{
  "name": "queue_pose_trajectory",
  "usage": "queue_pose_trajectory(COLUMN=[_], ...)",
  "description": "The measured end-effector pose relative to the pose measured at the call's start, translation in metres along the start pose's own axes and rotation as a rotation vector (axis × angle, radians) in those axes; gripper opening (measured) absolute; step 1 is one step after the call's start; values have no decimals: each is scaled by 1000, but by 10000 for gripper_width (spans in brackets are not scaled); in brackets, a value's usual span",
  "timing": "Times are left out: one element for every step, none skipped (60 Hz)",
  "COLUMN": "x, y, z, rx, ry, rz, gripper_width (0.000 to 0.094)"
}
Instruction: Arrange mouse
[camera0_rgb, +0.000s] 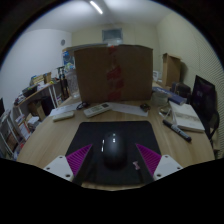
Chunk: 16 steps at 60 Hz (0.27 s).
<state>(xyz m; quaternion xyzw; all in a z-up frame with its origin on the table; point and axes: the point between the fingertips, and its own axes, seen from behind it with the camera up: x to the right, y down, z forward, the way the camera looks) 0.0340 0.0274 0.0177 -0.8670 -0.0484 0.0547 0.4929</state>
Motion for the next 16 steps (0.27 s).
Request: queue_pose_trajectory(x=[1, 3, 4, 6, 8, 11, 13, 15, 17, 20, 23, 26, 31, 35, 40, 45], y=[0, -1, -1, -2, -2, -2, -1, 0, 1, 2, 3, 3, 4, 6, 8, 11], z=[-5, -11, -17, -24, -28, -37, -45, -53, -60, -68, -75, -83, -87, -95, -100, -108], rx=[9, 19, 30, 39, 49, 56, 63, 70, 80, 90, 101, 111, 120, 126, 130, 132], ry=[-3, -6, -9, -13, -17, -19, -22, -27, -32, -37, -42, -46, -51, -53, -52, -51], rz=[-4, -6, -8, -8, -7, -4, -1, 2, 6, 10, 14, 18, 22, 26, 30, 34], gripper_width=[849, 847, 848, 851, 849, 850, 850, 847, 850, 852, 853, 850, 855, 852, 853, 852])
